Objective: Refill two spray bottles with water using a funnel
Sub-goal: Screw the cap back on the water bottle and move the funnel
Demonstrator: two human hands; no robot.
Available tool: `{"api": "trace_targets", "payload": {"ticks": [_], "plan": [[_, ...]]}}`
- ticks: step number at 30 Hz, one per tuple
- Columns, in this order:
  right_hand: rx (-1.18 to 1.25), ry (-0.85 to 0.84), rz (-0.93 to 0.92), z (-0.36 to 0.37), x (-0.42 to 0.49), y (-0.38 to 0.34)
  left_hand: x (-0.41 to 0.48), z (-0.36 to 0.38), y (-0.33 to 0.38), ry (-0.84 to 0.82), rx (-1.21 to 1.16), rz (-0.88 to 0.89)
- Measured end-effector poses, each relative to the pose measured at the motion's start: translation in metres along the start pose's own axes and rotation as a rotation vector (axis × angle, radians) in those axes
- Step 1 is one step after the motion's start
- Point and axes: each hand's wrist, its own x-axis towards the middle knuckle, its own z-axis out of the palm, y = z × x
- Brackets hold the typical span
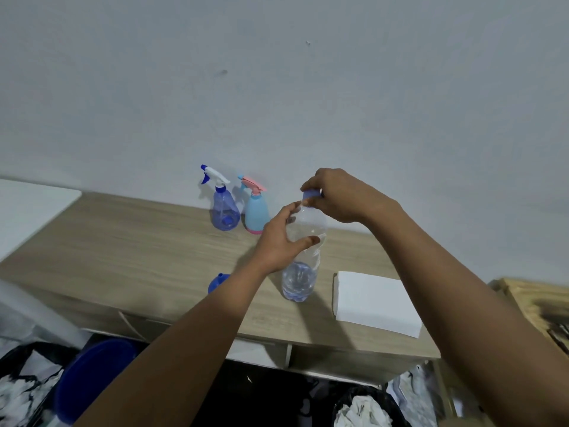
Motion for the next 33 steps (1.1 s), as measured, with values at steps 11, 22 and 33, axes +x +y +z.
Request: {"api": "trace_targets", "payload": {"ticks": [11,22,33], "plan": [[-0.208,0.388,0.251,0.035,0.007,-0.004,-0.001,0.003,-0.003,0.029,0.019,-0.002],[0.004,0.261,0.121,0.029,0.013,-0.006,0.004,-0.001,-0.008,0.023,0.026,-0.006],[0.536,0.62,0.148,0.081,-0.004,0.004,0.003,-0.005,-0.012,-0.034,-0.022,0.01]]}}
